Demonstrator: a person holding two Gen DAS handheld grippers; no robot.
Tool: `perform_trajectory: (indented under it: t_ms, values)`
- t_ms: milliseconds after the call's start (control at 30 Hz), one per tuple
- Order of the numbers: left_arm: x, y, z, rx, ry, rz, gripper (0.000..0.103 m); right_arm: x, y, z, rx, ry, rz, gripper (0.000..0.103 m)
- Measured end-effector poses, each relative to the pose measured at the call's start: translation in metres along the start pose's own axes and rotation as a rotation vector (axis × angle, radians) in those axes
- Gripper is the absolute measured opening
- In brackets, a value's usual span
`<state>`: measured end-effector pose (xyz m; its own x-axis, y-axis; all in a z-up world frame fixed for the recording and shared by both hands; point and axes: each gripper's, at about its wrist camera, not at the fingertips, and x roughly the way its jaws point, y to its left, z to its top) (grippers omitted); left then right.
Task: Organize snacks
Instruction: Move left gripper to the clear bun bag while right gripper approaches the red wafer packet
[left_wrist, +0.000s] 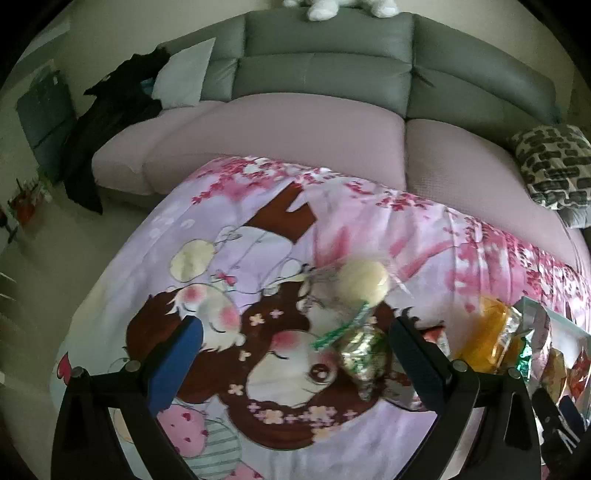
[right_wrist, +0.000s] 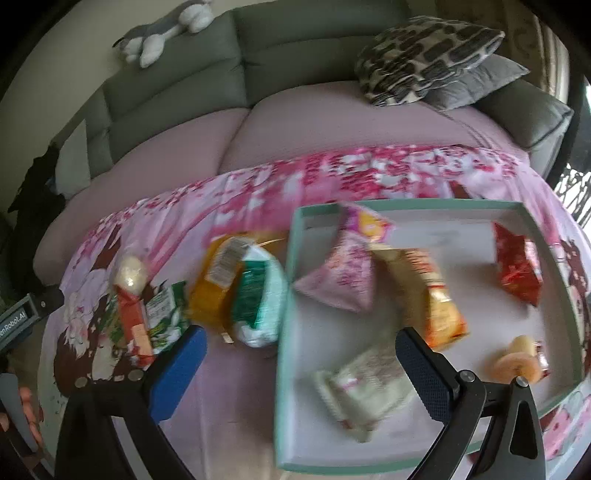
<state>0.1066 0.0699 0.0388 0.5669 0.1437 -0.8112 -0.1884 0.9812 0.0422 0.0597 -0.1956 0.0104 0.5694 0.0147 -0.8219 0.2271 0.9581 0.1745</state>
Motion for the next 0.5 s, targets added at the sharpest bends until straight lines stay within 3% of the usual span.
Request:
perform_trajectory:
  t_ms: [233, 500]
  values:
    - [0.010, 0.028, 0.001, -0.036, 0.024, 0.002, 0.101, 0.016, 0.033, -0.008, -0.031, 0.035, 0.062, 0.103]
    - [0.026, 0.046, 0.001, -0.084, 0.062, -0.036, 0.101, 0.028, 0.057, -0.013, -0.082, 0.045, 0.048, 0.103]
